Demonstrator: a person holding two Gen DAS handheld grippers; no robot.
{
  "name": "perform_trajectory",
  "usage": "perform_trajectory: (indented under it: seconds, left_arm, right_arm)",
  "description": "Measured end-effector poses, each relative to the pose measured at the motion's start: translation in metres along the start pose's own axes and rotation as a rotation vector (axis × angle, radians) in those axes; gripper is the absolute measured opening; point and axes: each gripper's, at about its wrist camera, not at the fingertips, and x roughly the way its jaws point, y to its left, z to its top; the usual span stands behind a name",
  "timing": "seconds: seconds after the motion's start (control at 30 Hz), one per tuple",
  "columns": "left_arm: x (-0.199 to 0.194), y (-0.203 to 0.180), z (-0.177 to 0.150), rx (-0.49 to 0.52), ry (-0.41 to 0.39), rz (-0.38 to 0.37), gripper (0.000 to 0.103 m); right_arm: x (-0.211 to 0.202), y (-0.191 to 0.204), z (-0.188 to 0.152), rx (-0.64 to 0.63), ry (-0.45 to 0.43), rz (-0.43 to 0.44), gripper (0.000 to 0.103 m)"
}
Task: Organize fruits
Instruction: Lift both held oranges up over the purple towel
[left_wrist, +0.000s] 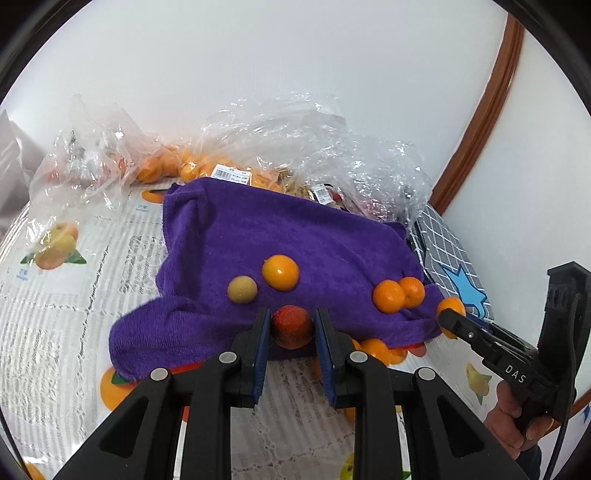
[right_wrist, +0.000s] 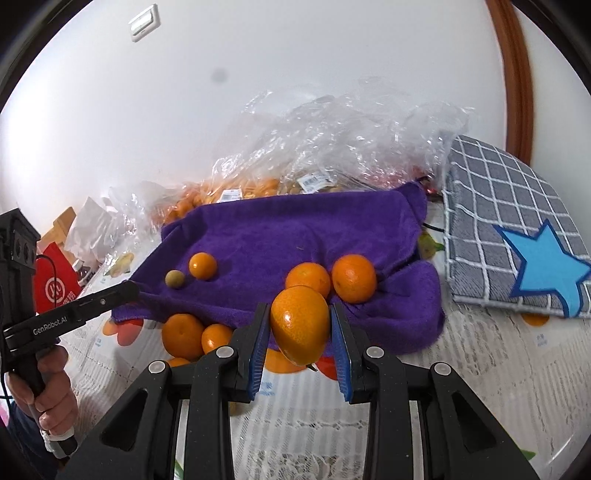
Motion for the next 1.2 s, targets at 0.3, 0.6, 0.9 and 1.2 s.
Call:
perform_trajectory:
  seconds: [0.3, 0.6, 0.9, 1.2]
  left_arm:
    - [0.019, 0.004, 0.034, -0.046, -0.026, 0.024, 0.023]
    - [0.028, 0.017, 0.027, -0.084, -0.038, 0.001, 0.023]
    - [0.032, 0.015, 0.026, -0.077, -0.032, -0.008, 0.023]
    - [0.037, 0.014, 0.024, -0.065, -0.02, -0.014, 0.023]
  right_arm:
    - [0.023, 0.023, 0.029, -0.044, 0.006, 0.011, 0.032]
    - [0.048, 0.031, 0.027, -0.05, 0.04, 0.061, 0.032]
    - [0.062, 0.039, 0.019, -0.086, 0.072, 0.049, 0.032]
    - [0.066, 0.035, 0.017, -0.082, 0.085, 0.042, 0.032]
